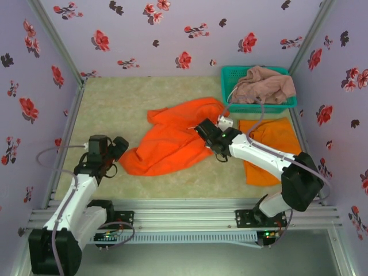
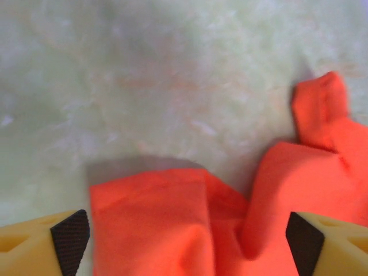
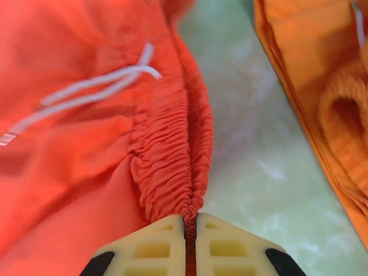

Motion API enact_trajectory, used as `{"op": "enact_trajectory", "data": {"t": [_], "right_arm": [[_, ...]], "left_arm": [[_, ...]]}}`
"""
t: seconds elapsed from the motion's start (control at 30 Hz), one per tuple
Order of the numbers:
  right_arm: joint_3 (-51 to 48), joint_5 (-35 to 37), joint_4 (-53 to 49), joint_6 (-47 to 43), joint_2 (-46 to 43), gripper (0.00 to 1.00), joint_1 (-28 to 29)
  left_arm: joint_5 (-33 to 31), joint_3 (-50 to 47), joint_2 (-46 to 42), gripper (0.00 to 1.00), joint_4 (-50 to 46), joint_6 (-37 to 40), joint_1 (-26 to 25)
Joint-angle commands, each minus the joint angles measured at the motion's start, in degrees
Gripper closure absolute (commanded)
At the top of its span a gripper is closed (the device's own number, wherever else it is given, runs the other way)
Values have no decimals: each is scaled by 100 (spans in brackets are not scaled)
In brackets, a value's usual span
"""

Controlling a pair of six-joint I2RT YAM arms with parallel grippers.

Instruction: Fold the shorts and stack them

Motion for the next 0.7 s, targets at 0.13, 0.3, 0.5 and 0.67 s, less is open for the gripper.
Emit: {"op": "enact_trajectory", "data": {"t": [0.13,0.3,0.5,0.67], "right_arm": [[-352,56,345,363,-137,100,-31],[-331,17,387,389,-53,100,-30],[-350,-13,405,437,-63,100,-35],[-375,7,418,442,-103,100,-35]], "left_arm": [[-173,-127,278,17,-518,-387,39],[30,-293,403,32,-204,-551,14],[38,-400,733,42,53,-625,-22],[44,-432,1054,49,311,-637,-47]]}}
